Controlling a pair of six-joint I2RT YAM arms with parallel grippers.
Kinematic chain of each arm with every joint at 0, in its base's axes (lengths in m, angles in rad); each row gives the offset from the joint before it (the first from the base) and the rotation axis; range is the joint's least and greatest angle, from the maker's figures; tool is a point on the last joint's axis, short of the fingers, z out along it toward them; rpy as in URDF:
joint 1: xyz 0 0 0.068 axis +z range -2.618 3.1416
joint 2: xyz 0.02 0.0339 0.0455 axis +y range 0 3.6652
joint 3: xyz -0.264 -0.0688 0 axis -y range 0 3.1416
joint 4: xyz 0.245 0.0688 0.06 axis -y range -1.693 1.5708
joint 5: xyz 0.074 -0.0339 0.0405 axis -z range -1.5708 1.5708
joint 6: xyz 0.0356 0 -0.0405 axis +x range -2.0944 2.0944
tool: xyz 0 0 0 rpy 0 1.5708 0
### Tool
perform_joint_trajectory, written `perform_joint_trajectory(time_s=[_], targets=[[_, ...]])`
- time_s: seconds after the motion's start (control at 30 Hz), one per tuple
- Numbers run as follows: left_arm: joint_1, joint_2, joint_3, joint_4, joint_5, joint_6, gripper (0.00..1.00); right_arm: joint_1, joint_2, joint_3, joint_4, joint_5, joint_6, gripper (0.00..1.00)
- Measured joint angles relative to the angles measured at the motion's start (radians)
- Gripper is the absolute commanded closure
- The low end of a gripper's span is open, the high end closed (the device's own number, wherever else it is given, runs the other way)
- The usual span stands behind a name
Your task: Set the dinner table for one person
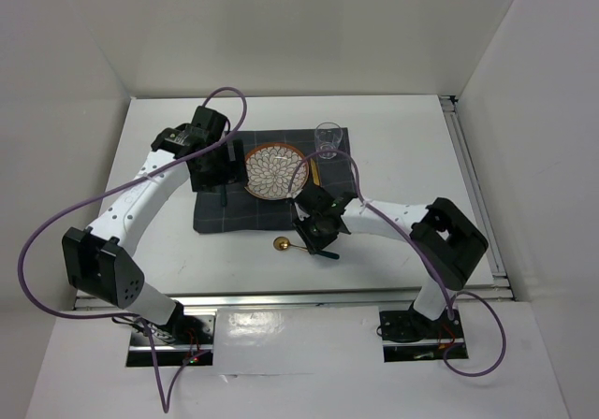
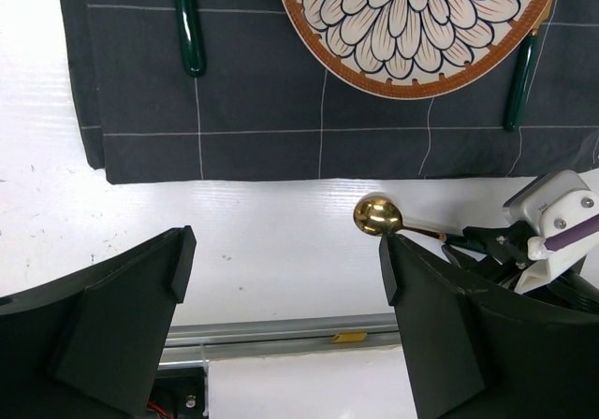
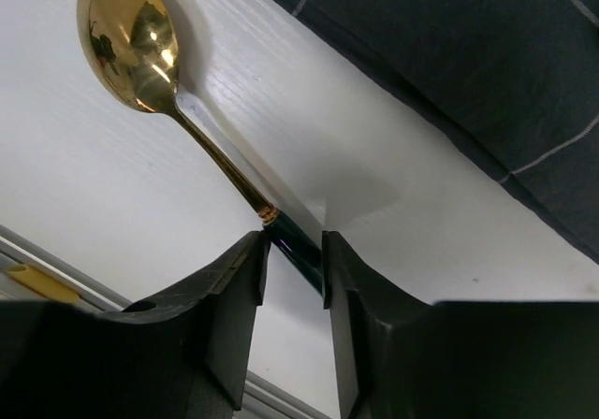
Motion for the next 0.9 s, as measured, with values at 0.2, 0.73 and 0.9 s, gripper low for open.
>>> perform_joint_trajectory(time_s=[0.2, 0.73, 0.9], targets=[[0.0, 0.0, 0.0, 0.0, -0.001, 0.0, 0.01, 0.006, 0.0, -0.003, 0.006, -0.008, -0.003, 0.6], [0.0, 0.0, 0.0, 0.0, -0.003, 0.0, 0.01, 0.045, 0.044, 0.029, -0.059, -0.006, -0.011, 0.78], [0.0, 0.0, 0.0, 0.0, -0.018, 0.0, 0.01, 0.087, 0.051, 0.055, -0.095, 0.01, -0.009, 1.0]])
